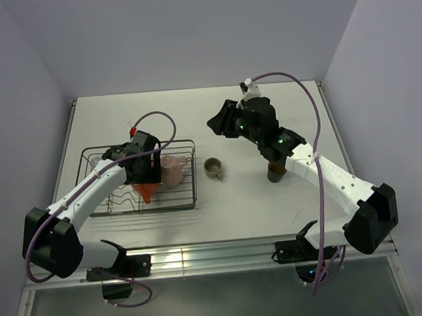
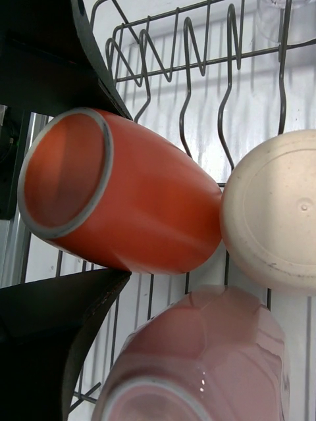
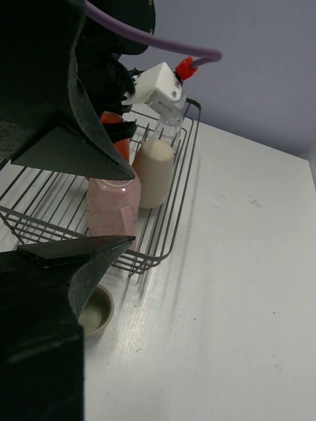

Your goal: Load the cups into the dish rack

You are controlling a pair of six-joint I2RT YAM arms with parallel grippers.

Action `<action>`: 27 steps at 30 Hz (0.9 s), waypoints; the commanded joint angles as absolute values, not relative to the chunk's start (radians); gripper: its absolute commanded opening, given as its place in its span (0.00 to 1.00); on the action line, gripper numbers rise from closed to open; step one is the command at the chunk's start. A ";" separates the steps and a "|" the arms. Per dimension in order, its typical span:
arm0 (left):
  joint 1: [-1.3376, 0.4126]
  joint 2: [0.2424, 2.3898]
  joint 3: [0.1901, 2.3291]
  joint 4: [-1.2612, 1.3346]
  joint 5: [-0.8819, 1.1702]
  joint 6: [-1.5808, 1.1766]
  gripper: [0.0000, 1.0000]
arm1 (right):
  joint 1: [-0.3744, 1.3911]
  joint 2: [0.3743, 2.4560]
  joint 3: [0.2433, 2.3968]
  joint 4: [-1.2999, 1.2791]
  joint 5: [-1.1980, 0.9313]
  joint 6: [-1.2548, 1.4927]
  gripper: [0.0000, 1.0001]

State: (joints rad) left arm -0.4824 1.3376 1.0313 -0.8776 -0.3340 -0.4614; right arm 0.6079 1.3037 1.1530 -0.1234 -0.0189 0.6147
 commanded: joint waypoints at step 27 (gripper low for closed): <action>-0.541 1.382 1.022 -0.845 -0.459 -0.515 0.77 | 0.598 1.252 1.132 -0.089 -0.012 0.600 0.47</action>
State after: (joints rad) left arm -0.5339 1.3922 1.0172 -0.8646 -0.4126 -0.5060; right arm 0.6079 1.2919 1.1381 -0.1234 -0.0189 0.6117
